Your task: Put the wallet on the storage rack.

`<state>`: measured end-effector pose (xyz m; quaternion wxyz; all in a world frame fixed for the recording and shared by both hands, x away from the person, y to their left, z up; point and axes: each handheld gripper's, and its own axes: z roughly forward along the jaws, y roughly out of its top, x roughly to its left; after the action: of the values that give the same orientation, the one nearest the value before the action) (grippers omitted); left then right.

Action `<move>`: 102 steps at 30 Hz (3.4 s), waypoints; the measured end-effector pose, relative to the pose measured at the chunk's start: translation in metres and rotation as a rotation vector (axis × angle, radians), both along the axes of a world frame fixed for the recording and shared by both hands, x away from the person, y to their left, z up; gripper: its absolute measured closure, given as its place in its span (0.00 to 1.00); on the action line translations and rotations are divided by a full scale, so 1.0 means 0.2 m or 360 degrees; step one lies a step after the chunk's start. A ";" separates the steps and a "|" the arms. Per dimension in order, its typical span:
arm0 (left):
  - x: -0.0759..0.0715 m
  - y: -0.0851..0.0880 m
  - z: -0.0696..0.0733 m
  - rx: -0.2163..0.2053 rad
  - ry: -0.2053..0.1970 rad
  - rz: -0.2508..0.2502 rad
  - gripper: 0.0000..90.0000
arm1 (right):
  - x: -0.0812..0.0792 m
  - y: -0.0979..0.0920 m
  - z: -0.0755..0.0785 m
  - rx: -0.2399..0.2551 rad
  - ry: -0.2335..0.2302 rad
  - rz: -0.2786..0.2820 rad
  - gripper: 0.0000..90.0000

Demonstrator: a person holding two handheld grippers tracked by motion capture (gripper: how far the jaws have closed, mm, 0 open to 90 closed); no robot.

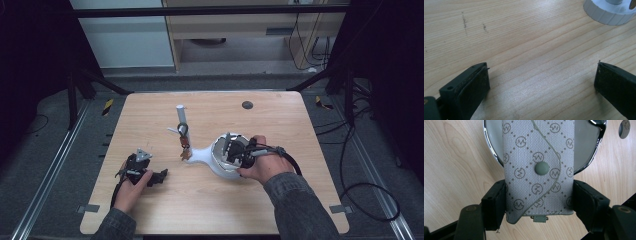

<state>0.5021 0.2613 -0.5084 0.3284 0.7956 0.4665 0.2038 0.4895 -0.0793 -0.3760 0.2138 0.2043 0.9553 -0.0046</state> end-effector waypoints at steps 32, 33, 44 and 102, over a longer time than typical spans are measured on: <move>0.00 0.00 0.00 0.0008 0.0004 -0.0015 0.00 | 0.08 0.08 -0.03 -0.0039 0.0069 -0.0033 0.35; 0.00 0.00 0.00 0.0008 0.0004 -0.0015 0.00 | 0.09 0.08 -0.03 -0.0036 0.0069 -0.0031 0.35; 0.00 0.00 0.00 0.0009 0.0005 -0.0021 0.00 | 0.11 0.09 -0.04 -0.0035 0.0082 -0.0032 0.35; 0.00 -0.01 0.00 0.0001 0.0001 -0.0024 0.00 | 0.07 0.06 0.06 0.0190 -0.0023 -0.0077 0.24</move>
<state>0.5020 0.2599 -0.5084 0.3294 0.7993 0.4606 0.2011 0.5033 -0.0683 -0.3646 0.2079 0.2395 0.9471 0.0486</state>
